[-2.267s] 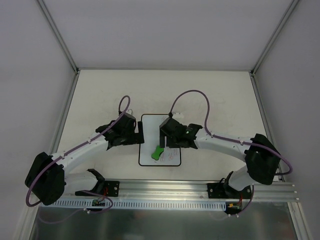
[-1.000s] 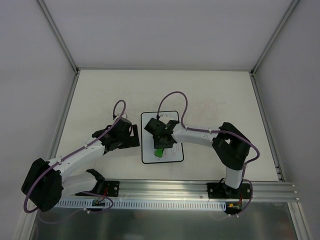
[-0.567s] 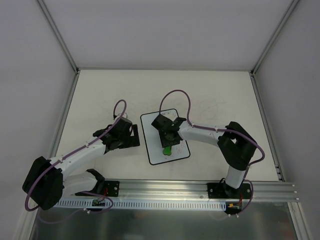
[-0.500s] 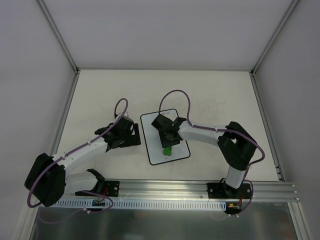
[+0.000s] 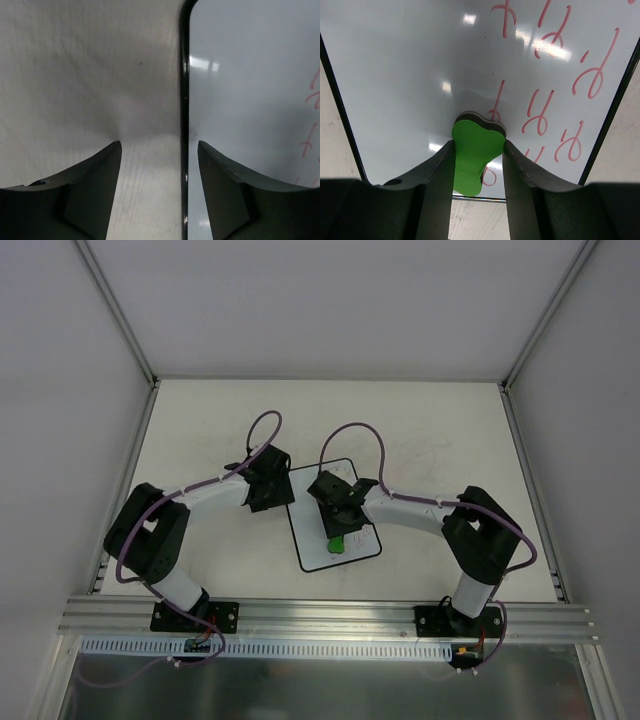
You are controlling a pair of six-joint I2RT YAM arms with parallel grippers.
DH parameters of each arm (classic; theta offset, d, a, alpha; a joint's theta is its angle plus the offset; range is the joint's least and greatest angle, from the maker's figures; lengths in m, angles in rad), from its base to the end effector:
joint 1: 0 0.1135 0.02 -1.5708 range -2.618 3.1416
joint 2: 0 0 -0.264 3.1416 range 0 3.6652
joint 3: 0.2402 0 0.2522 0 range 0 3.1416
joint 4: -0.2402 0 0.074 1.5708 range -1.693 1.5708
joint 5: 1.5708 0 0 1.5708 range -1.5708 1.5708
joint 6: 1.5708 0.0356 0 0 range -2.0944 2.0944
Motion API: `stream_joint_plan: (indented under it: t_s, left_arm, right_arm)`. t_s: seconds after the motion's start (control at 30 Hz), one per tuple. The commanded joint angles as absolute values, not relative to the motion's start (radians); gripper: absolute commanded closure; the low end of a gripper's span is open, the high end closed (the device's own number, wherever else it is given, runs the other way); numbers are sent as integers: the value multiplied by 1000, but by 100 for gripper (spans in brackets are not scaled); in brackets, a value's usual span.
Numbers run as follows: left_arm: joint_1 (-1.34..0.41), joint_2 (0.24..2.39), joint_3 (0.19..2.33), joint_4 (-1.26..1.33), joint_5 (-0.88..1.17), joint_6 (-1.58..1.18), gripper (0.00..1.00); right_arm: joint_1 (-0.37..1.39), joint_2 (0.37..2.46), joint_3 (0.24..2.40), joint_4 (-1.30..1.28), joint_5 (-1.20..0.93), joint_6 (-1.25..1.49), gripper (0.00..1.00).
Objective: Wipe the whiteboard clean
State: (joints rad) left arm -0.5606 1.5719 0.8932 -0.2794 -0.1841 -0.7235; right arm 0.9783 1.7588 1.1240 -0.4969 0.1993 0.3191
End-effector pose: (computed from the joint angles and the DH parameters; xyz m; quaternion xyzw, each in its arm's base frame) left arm 0.2671 -0.1600 0.1812 -0.1049 0.9440 -0.1096 0.2930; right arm 0.2004 0.2851 0.1773 -0.2938 0.9259 0.0535 0.2314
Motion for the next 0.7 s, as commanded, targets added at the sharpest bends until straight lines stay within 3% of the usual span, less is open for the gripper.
stream_joint_plan:
  t_s: [0.0, 0.27, 0.47, 0.6, 0.67]
  left_arm:
    - [-540, 1638, 933, -282, -183, -758, 39]
    - [-541, 1695, 937, -279, -160, -765, 63]
    - [-543, 1715, 939, -276, -132, -766, 63]
    - [-551, 1749, 945, -278, -124, -775, 69]
    - [-551, 1756, 939, -278, -127, -785, 85]
  right_arm:
    - [979, 1704, 1103, -474, 178, 302, 76]
    - [991, 1709, 1108, -463, 170, 295, 77]
    - [1005, 1726, 1127, -462, 166, 293, 77]
    - [1014, 1735, 1140, -463, 166, 293, 78]
    - [1020, 1736, 1144, -463, 167, 293, 78]
